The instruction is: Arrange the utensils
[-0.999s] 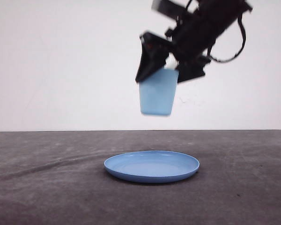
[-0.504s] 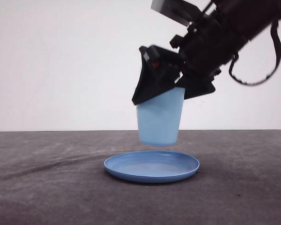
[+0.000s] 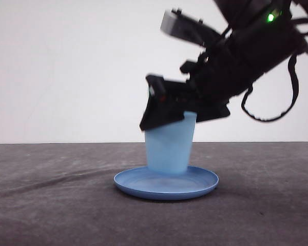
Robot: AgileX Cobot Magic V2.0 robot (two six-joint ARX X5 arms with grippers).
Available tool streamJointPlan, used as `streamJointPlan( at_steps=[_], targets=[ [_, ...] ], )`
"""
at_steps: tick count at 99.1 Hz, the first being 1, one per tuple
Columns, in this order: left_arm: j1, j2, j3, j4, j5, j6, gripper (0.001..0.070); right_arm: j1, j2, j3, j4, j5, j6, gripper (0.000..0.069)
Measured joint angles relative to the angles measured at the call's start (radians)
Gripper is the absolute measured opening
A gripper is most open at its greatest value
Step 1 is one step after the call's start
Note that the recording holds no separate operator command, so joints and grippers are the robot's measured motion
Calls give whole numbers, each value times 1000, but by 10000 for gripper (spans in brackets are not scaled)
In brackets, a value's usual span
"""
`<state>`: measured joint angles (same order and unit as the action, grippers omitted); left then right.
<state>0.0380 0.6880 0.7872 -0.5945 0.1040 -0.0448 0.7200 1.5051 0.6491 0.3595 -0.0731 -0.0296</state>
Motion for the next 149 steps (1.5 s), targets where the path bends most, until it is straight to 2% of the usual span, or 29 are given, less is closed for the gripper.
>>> streamJointPlan(
  at_steps=[35, 53, 66, 90, 106, 132, 149],
  targets=[
    [0, 0, 0, 0, 0, 0, 300, 0, 54, 0, 56, 16, 0, 504],
    [-1, 0, 0, 0, 0, 0, 300, 0, 59, 0, 47, 18, 0, 668],
    [-1, 0, 0, 0, 0, 0, 300, 0, 58, 0, 4, 18, 2, 680],
    [-1, 0, 0, 0, 0, 0, 300, -3, -59, 1, -207, 48, 34, 680],
    [-1, 0, 0, 0, 0, 0, 300, -43, -192, 1, -419, 50, 64, 680],
    [-1, 0, 0, 0, 2, 0, 300, -252, -475, 3, -742, 45, 138, 679],
    [-3, 0, 0, 0, 60, 0, 300, -412, -629, 38, -919, 13, 177, 679]
  ],
)
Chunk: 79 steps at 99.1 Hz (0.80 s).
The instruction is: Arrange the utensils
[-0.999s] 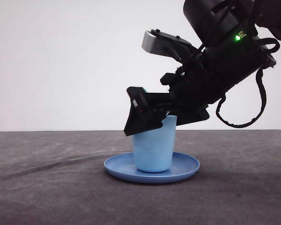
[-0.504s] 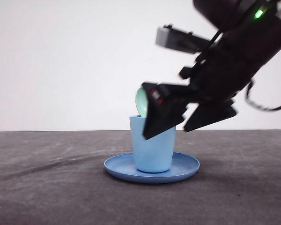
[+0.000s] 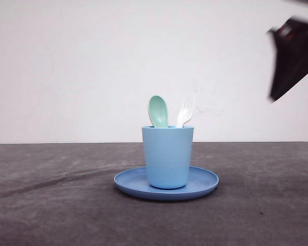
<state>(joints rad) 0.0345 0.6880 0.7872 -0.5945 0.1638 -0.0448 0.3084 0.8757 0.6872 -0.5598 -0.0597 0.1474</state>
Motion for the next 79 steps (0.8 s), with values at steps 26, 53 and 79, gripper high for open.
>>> streamJointPlan(
  at_steps=[26, 53, 79],
  targets=[
    [-32, 0, 0, -1, 1, 2, 300, -169, -62, 146, -240, -18, -2, 679],
    [-42, 0, 0, -3, 0, 5, 300, -178, -61, 177, -268, -18, -13, 679],
    [-42, 0, 0, -5, 16, 7, 117, -178, -61, 177, -278, -18, -13, 318]
  ],
)
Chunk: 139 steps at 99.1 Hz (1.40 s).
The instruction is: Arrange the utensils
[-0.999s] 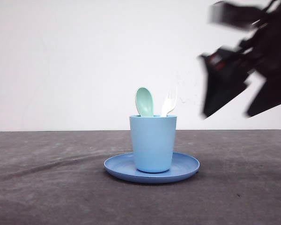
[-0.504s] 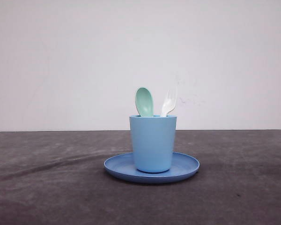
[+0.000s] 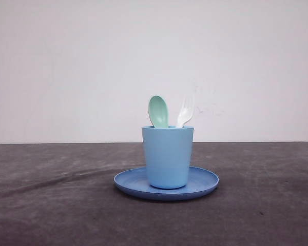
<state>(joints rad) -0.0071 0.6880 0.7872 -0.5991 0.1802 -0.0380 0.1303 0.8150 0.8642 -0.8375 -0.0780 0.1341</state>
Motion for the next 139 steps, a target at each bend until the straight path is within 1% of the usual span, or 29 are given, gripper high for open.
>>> streamJointPlan(
  at_steps=[4, 8, 13, 20, 38, 70, 74, 82, 88, 93, 101, 107, 119, 132, 139],
  targets=[
    [0, 0, 0, 0, 9, 0, 66, 0, 0, 0, -1, 0, -2, 198],
    [0, 0, 0, 0, 11, 0, 39, 0, 0, 0, 0, 0, -5, 114],
    [0, 0, 0, -3, 13, 0, 23, 0, 0, 0, -1, 0, -6, 55],
    [0, 0, 0, -6, 13, 0, 16, 0, 0, 0, -7, 0, -6, 25],
    [0, 0, 0, -6, 13, 0, 15, 0, 0, 0, 6, 0, -6, 11],
    [-2, -2, 0, -6, 12, 1, 15, 0, 0, 0, 89, 0, -6, 11],
    [-2, -6, 0, -7, -9, 10, 15, 0, 0, 0, 104, 0, -6, 11],
    [-3, -47, -21, 1, -88, 26, 15, 0, 0, 0, 127, 0, -6, 11],
    [-3, -104, -71, 21, -150, 27, 15, 0, 0, 0, 143, 0, -6, 11],
    [-2, -160, -134, 55, -177, 23, 15, 0, 0, 0, 162, 0, -6, 11],
    [-2, -270, -259, 124, -185, 6, 15, 0, 0, 0, 191, 0, -6, 11],
    [-3, -357, -349, 161, -203, -12, 15, 0, 0, 0, 209, 0, -6, 11],
    [-3, -526, -504, 186, -231, -39, 15, 0, 0, 0, 246, 0, -6, 11],
    [-3, -671, -613, 196, -240, -49, 15, 0, 0, 0, 291, 0, -6, 11],
    [-3, -683, -638, 232, -247, -53, 15, 0, 0, 0, 314, 0, -6, 11]
  ],
)
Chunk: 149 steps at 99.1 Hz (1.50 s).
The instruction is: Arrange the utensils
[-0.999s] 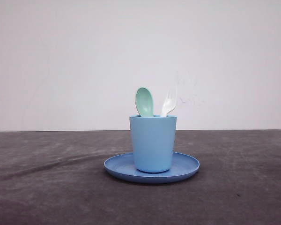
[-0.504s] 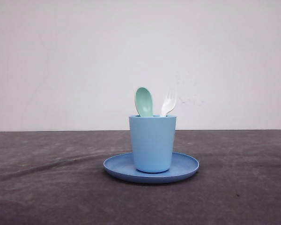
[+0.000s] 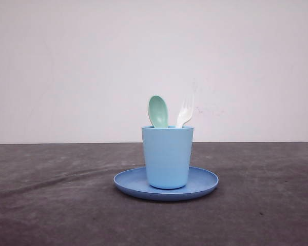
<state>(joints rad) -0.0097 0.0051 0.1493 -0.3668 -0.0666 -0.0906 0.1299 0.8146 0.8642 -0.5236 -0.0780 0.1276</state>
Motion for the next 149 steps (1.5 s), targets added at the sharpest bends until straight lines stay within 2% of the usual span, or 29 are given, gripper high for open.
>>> streamJointPlan(
  at_steps=[19, 29, 52, 122, 129, 149],
  targets=[
    [-2, -2, -66, 89, -5, -3, 15, 0, 2, 0, 57, 0, 0, 11],
    [-8, 0, -117, 184, 1, -4, 15, 0, 1, 0, 89, 0, 0, 11],
    [-12, 0, -117, 184, 11, -4, 15, 0, 1, 0, 135, 0, 0, 11],
    [-12, 0, -117, 184, 11, -4, 15, 0, 0, 0, 144, 22, -8, 10],
    [-12, 0, -117, 184, 11, -4, 15, -13, -28, -18, 148, 76, -25, 10],
    [-12, 0, -117, 184, 11, -4, 15, -41, -241, -210, 126, 96, -53, 10]
  ],
)
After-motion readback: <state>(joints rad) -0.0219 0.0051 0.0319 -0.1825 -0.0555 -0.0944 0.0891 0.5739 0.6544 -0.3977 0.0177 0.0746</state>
